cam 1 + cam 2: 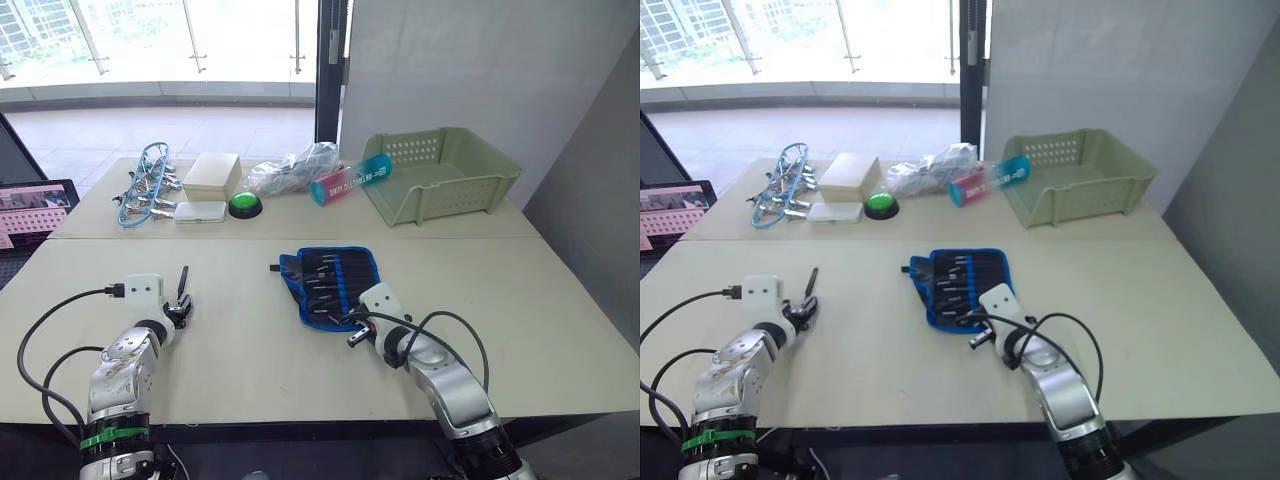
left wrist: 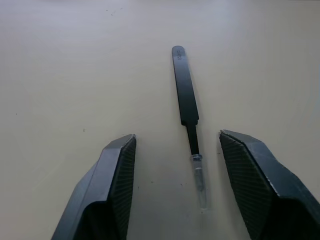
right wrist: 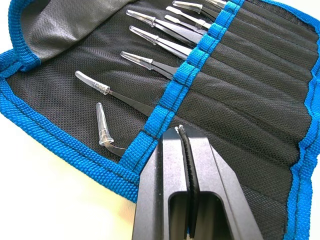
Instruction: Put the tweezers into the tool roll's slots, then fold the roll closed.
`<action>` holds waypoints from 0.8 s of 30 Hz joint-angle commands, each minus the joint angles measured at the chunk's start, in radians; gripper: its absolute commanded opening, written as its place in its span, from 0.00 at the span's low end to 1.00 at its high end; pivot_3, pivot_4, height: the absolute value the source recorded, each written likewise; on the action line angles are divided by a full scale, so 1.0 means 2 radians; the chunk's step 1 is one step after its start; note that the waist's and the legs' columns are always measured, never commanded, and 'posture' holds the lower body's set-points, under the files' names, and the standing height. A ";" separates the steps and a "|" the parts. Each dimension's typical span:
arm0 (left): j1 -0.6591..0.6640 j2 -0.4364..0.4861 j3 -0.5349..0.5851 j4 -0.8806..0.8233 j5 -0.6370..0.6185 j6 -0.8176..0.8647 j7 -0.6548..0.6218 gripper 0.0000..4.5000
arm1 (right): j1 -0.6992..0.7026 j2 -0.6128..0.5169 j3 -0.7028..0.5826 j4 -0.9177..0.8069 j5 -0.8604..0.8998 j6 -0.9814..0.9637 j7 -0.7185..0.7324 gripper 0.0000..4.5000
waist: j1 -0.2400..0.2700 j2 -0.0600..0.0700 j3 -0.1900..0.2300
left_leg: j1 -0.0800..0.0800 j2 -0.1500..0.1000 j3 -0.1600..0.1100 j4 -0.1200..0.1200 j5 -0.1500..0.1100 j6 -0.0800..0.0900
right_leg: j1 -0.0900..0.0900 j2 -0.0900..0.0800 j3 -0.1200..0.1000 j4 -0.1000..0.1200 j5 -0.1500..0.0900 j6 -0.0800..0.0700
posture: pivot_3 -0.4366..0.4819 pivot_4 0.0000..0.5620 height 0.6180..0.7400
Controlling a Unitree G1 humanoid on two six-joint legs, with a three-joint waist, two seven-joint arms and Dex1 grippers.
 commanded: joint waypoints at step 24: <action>-0.206 0.030 -0.141 0.024 -0.066 -0.003 -0.230 0.01 | 0.034 -0.001 0.001 0.038 -0.010 0.041 -0.012 0.00 | 0.003 -0.009 0.004 | -0.004 0.000 0.000 -0.002 0.001 -0.002 | -0.001 0.000 -0.001 0.000 0.000 0.000 | 0.48 0.27 0.81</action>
